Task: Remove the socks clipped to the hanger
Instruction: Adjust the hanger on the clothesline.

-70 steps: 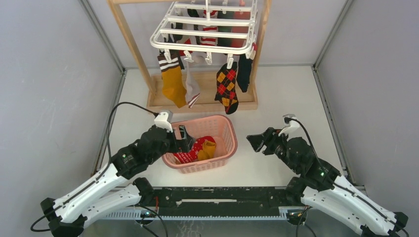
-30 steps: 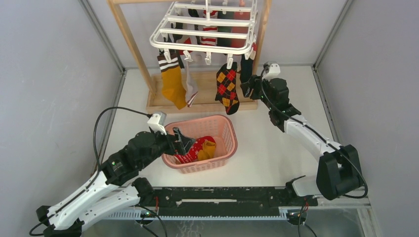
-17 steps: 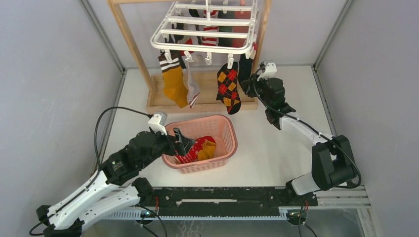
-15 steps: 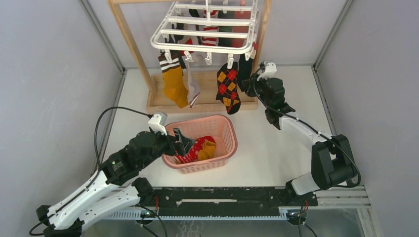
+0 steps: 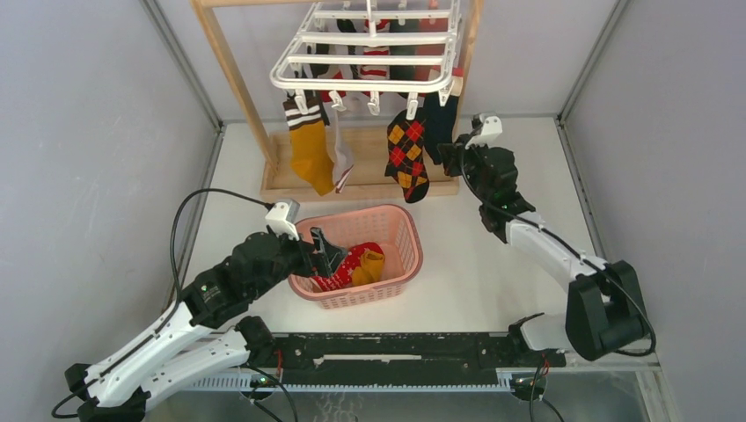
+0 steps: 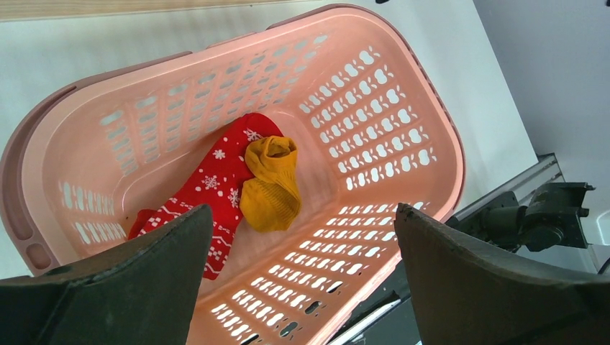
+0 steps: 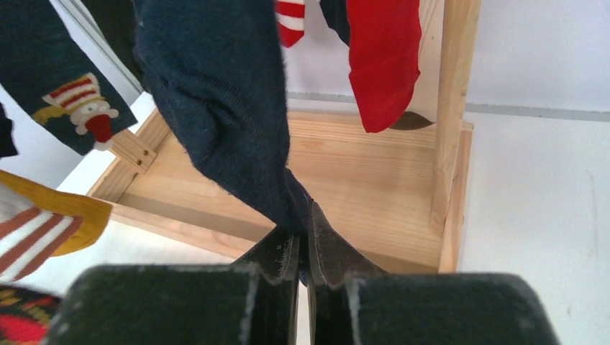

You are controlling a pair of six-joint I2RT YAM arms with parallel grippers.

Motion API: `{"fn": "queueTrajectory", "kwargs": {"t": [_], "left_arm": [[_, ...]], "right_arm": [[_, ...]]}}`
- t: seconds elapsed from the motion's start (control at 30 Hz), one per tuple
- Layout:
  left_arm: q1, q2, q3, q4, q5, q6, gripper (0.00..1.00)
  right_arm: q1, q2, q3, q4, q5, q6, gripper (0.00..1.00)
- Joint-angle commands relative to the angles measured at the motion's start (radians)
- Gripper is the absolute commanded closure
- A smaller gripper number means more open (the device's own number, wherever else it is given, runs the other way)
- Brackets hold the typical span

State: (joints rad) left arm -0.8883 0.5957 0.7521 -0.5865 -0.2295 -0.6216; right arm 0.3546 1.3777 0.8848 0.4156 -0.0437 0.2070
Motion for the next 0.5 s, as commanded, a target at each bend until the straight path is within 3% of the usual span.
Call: {"fn": "queueTrajectory", "kwargs": {"t": [0.0, 0.2, 0.47], "left_arm": [[-0.008, 0.002, 0.039, 0.029, -0.005, 0.003, 0.00], [-0.008, 0.002, 0.042, 0.030, -0.005, 0.001, 0.00], [-0.007, -0.012, 0.034, 0.029, -0.006, -0.003, 0.00]], "right_arm": [[0.027, -0.116, -0.027, 0.056, 0.033, 0.007, 0.92], [0.108, -0.178, -0.059, 0.015, 0.121, -0.037, 0.92], [0.305, -0.267, -0.125, -0.020, 0.320, -0.116, 0.92]]}}
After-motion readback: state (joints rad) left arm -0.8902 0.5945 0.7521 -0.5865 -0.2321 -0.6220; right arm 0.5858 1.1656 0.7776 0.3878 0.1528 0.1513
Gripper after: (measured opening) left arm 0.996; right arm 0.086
